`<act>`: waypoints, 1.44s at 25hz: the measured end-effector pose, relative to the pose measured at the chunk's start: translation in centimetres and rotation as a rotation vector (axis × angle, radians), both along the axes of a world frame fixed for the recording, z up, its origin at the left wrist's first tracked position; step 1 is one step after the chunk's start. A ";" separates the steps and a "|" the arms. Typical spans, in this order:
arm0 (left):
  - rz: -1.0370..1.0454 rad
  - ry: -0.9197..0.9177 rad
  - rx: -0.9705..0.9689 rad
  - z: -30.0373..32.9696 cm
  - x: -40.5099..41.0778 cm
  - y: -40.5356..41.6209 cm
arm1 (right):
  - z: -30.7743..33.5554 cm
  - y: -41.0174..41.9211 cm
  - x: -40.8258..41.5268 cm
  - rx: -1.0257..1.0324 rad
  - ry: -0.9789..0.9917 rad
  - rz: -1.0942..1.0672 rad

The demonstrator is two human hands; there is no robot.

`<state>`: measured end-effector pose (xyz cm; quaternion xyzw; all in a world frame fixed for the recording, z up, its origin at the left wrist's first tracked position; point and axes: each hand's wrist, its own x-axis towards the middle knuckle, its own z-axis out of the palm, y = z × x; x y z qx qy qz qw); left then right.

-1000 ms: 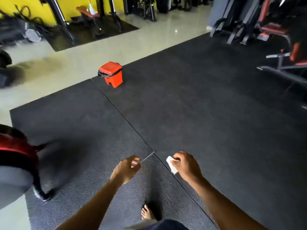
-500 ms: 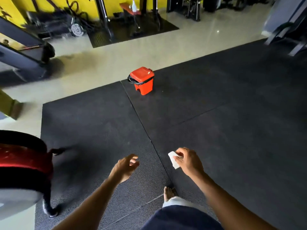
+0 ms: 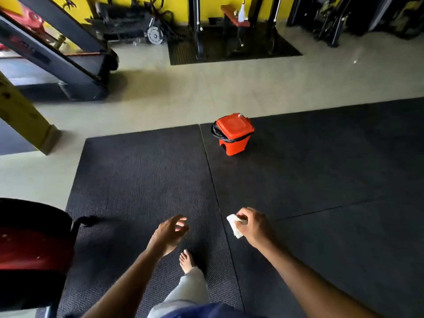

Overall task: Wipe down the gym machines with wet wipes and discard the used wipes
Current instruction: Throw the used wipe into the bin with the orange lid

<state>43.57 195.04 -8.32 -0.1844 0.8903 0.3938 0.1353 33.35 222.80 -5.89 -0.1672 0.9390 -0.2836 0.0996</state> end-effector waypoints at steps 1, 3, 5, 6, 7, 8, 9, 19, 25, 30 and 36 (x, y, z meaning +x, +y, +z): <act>-0.003 -0.007 0.009 -0.3 -2.5 -2.0 | 0.0 -1.9 -2.7 0.018 0.000 -0.005; -0.014 -0.031 0.037 0.0 -7.1 -5.6 | 0.7 -5.2 -7.9 0.008 0.019 -0.021; -0.059 -0.042 0.029 0.2 -11.4 -8.8 | 1.6 -7.7 -12.3 0.004 0.057 -0.042; -0.074 -0.050 0.018 0.4 -14.2 -10.7 | 2.1 -9.1 -14.9 0.002 0.055 -0.061; -0.090 -0.049 0.011 0.8 -17.1 -12.5 | 2.4 -10.4 -17.4 -0.015 0.053 -0.092; -0.105 -0.047 0.005 1.3 -19.9 -14.0 | 2.8 -11.6 -19.4 -0.024 0.045 -0.130; -0.119 -0.038 0.004 1.4 -22.8 -15.3 | 2.9 -12.8 -21.4 -0.019 0.029 -0.158; -0.308 -0.075 -0.056 1.3 -51.3 -23.5 | -0.3 -21.5 -46.3 -0.122 -0.016 -0.287; -0.246 -0.021 -0.057 2.7 -67.3 -30.5 | 0.0 -25.8 -60.1 -0.157 -0.080 -0.259; -0.305 -0.052 -0.051 0.3 -79.0 -32.7 | -0.8 -27.1 -70.1 -0.122 -0.114 -0.392; -0.562 -0.113 -0.035 -1.4 -96.4 -33.8 | -1.7 -29.1 -82.6 -0.072 -0.105 -0.563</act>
